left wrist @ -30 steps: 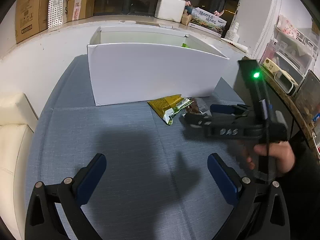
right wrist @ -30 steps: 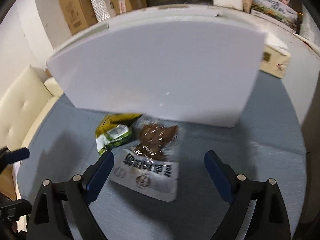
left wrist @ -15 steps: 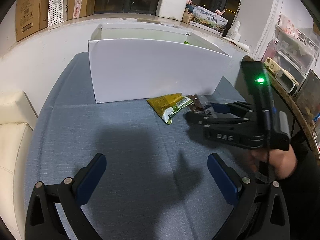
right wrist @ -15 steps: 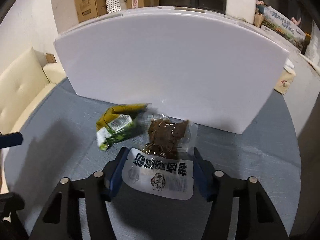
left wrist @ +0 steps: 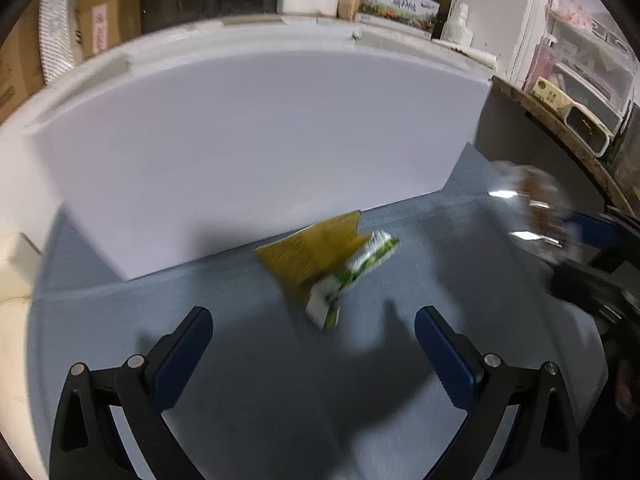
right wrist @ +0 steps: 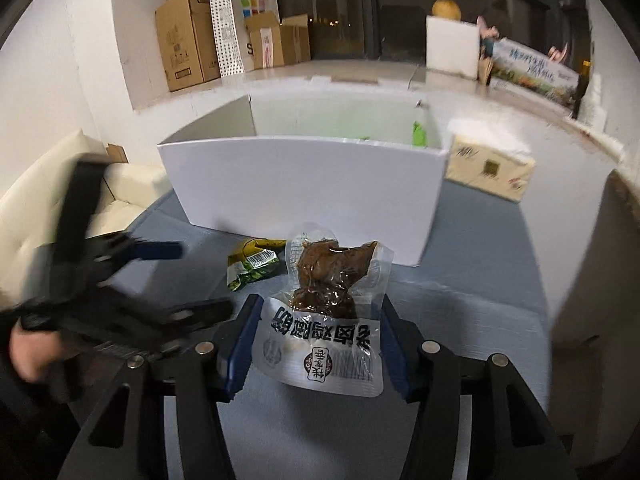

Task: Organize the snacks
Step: 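Grasp the yellow-green snack packet with the left gripper, then drop the snack packet into the box with the left gripper while the right drops the meat pouch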

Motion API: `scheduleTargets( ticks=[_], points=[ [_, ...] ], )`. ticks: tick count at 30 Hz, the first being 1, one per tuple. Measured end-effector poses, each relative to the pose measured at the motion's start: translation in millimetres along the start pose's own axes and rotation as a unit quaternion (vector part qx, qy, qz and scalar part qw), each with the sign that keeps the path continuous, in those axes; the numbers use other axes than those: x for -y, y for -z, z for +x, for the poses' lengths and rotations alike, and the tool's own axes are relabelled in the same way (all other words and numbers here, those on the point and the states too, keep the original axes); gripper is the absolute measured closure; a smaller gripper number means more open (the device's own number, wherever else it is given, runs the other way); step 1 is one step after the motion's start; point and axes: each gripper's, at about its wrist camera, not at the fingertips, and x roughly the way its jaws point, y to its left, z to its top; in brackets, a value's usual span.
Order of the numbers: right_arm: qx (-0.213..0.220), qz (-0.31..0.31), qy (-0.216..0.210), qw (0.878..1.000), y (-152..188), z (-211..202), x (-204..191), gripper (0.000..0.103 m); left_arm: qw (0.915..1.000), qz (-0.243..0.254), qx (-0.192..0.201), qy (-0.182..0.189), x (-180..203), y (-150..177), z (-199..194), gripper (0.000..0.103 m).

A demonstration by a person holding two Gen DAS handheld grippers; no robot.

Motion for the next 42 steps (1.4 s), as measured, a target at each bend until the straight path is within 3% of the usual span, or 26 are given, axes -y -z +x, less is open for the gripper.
scheduleTargets(
  ticks=[10,11,12,17,25,30,34,36,40,41,42],
  points=[
    [0.015,0.006,-0.016,1.000,3,-5,-14,0.043,0.9996,-0.014,0.002,-0.025,-3,-18,23,0.001],
    [0.016,0.006,-0.015,1.000,5,-4,-15,0.043,0.9994,-0.018,0.009,-0.028,-4,-19,20,0.015],
    [0.016,0.006,-0.015,1.000,5,-4,-15,0.043,0.9993,-0.017,0.014,-0.029,-6,-19,17,0.038],
    [0.019,0.008,-0.018,1.000,5,-6,-17,0.043,0.9990,-0.023,0.038,-0.006,-13,-12,-8,0.052],
    [0.047,0.015,-0.026,0.998,-10,-20,-19,0.043,0.9906,-0.029,0.133,0.014,-18,0,-107,0.053],
    [0.077,0.027,-0.040,0.996,-55,-20,-11,0.043,0.9817,-0.037,0.186,0.006,-38,-51,-149,0.053],
    [0.095,0.040,-0.065,0.992,-107,0,1,0.043,0.9793,-0.051,0.196,0.001,-56,-99,-144,0.053],
    [0.090,0.033,-0.049,0.994,-127,16,4,0.043,0.9812,-0.044,0.188,-0.013,-63,-117,-129,0.053],
    [0.072,0.051,-0.058,0.994,-159,53,21,0.042,0.9846,-0.031,0.169,-0.034,-63,-134,-99,0.051],
    [0.065,0.055,-0.049,0.995,-162,61,25,0.041,0.9855,-0.032,0.163,-0.035,-64,-135,-93,0.046],
    [0.061,0.060,-0.045,0.995,-163,67,28,0.038,0.9874,-0.034,0.150,-0.036,-66,-138,-86,0.028]
  ],
)
